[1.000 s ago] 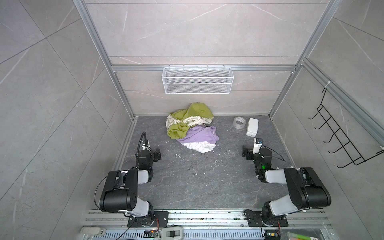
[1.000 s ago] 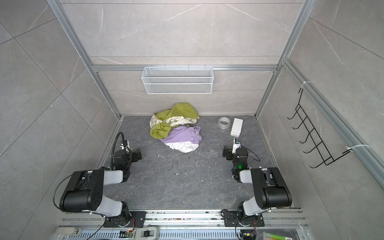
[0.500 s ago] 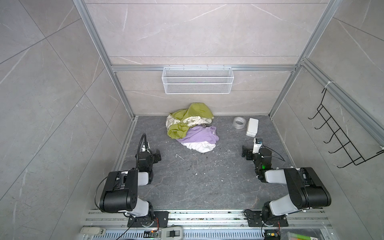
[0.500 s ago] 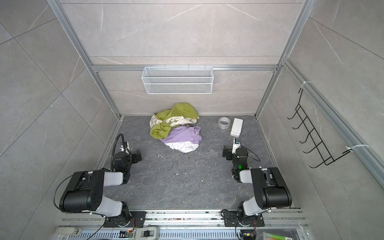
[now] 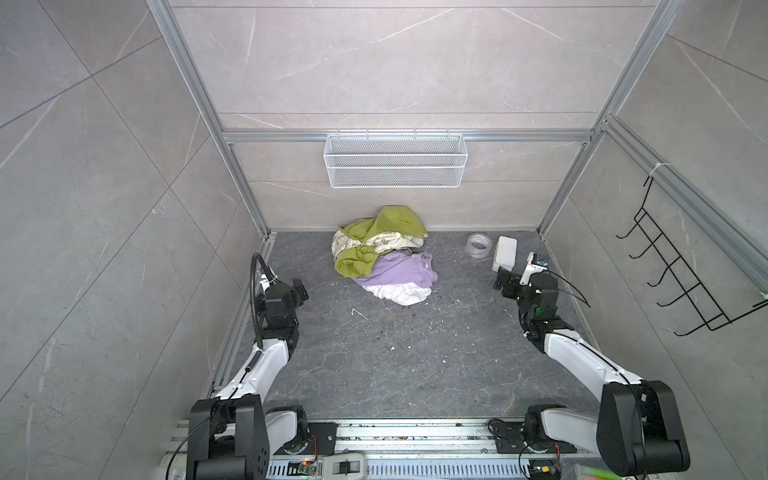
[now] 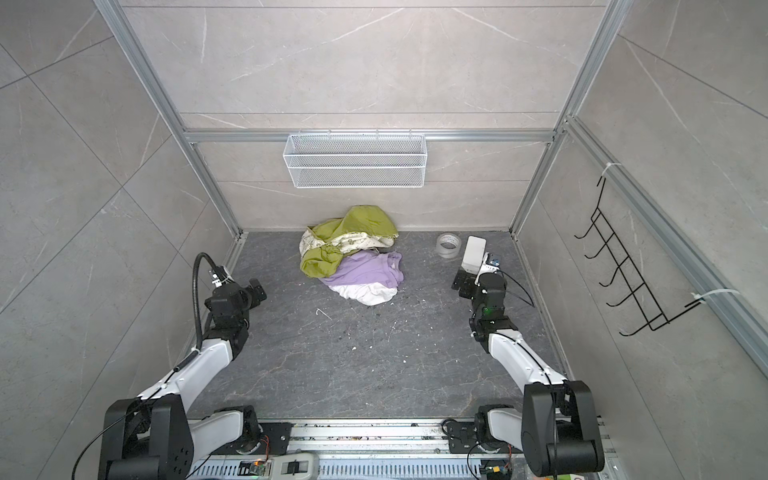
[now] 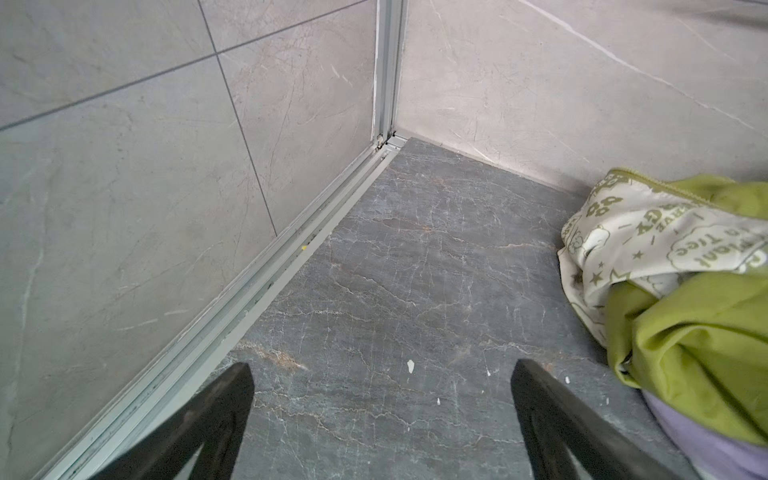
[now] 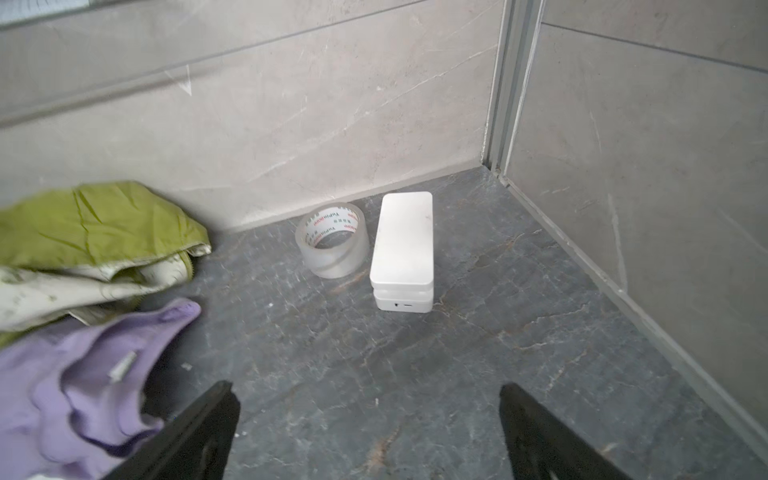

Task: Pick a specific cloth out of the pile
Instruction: 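Move both grippers forward toward the cloth pile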

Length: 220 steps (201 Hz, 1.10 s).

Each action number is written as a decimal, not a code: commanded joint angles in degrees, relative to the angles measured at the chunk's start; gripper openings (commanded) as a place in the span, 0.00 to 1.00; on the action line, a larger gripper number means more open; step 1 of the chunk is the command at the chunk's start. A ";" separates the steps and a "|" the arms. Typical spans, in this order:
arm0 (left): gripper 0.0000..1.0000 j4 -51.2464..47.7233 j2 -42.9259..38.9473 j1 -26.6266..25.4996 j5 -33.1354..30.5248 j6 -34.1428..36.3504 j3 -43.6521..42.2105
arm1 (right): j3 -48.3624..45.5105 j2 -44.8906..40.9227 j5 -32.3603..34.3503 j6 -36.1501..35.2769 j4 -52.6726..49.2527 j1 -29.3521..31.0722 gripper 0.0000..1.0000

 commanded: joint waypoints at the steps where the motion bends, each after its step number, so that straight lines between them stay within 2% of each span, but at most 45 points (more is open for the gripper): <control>1: 0.99 -14.76 2.09 -1.17 1.61 -7.02 6.11 | 3.35 1.83 -3.92 8.66 -11.08 0.87 1.00; 36: 0.99 -19.96 4.86 -5.23 8.43 -8.51 11.88 | 8.00 6.28 -10.94 10.62 -13.38 2.67 1.00; 80: 0.99 -20.16 7.87 -10.15 13.68 -8.03 15.27 | 14.74 13.16 -16.77 8.45 -16.93 5.44 1.00; 134: 0.99 -19.71 13.70 -12.35 24.71 -9.43 20.08 | 23.43 21.79 -23.31 5.34 -19.69 8.94 1.00; 180: 0.99 -19.29 18.21 -12.98 32.51 -9.82 24.74 | 31.20 28.66 -26.15 3.09 -21.54 11.64 0.95; 220: 0.97 -19.71 21.50 -13.67 35.87 -10.17 28.30 | 40.31 35.28 -25.70 -0.13 -27.98 14.54 0.85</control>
